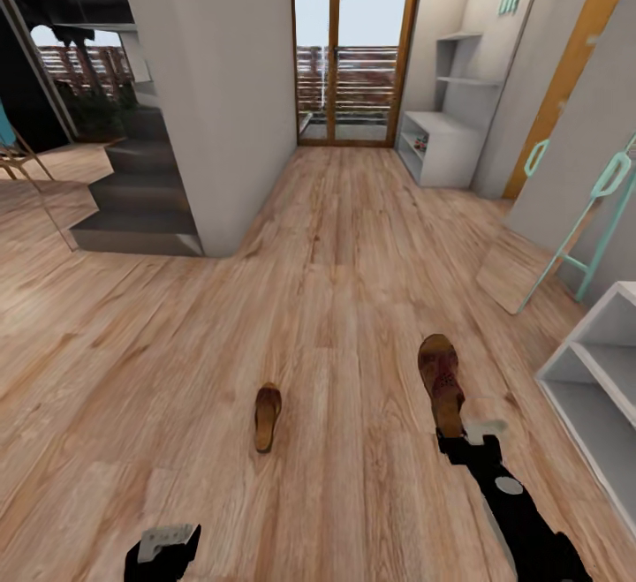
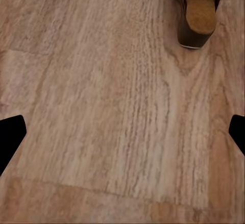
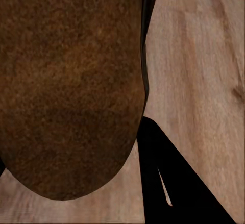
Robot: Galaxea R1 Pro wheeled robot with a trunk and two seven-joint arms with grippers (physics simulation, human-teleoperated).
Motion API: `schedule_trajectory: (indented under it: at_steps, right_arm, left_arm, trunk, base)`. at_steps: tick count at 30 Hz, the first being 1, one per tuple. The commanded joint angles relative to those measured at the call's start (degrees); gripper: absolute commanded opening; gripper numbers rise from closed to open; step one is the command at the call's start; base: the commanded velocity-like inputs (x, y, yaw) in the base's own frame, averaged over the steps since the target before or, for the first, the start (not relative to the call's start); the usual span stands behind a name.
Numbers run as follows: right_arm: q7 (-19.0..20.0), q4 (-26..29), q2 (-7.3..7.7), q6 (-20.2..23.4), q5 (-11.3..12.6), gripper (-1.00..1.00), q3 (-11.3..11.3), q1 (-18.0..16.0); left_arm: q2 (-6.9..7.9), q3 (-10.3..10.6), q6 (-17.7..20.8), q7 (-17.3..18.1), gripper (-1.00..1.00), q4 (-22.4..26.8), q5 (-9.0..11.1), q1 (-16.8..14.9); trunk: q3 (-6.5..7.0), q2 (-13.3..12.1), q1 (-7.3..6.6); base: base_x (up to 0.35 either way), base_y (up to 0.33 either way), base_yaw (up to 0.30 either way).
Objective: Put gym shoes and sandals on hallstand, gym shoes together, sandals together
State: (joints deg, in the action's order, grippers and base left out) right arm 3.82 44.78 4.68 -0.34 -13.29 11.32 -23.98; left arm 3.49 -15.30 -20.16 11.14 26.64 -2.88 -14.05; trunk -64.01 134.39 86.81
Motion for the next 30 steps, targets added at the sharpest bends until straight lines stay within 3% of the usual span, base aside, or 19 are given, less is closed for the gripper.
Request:
schedule_trajectory:
  at_steps: [1,3,9,13,21,30]
  right_arm:
    - [0.8,1.4,-0.07,2.3,-0.4,-1.0,-0.1,-0.9]
    - [2.4,6.2,-0.2,9.2,-0.3,-1.0,-1.2,-4.0]
    - [7.3,14.6,-0.34,18.0,-0.2,-1.0,-1.7,-7.6]
    - [9.3,15.5,-0.28,19.0,-0.3,-1.0,-1.8,-7.9]
    - [9.7,14.2,-0.28,19.2,-0.3,-1.0,-1.9,-8.0]
    - [9.6,14.0,-0.37,19.4,-0.5,-1.0,-1.9,-8.0]
  left_arm:
    - [-0.16,-0.5,0.2,0.5,1.0,0.0,-0.7,-0.6]
    - [-0.54,-0.5,2.3,0.1,1.0,-0.2,-2.6,-3.1]
    - [-0.97,-0.6,8.2,-5.9,1.0,-0.4,-5.4,-7.0]
    - [-1.68,-0.6,8.9,-7.7,1.0,-0.4,-5.6,-7.4]
    - [-2.55,-0.6,8.2,-8.0,1.0,-2.7,-5.5,-7.5]
    - [-2.62,-0.7,8.2,-8.1,1.0,-2.7,-5.3,-7.5]
  trunk:
    - [-0.06,0.0,0.03]
    - [-0.06,0.0,0.03]
    - [-0.06,0.0,0.03]
    - [-0.06,0.0,0.03]
    - [-0.06,0.0,0.03]
    - [-0.06,0.0,0.03]
  base:
    - [0.34,0.0,0.0]
    - [0.34,0.0,0.0]
    - [0.34,0.0,0.0]
    - [0.34,0.0,0.0]
    - [0.316,-0.085,0.0]
    - [0.286,-0.184,0.0]
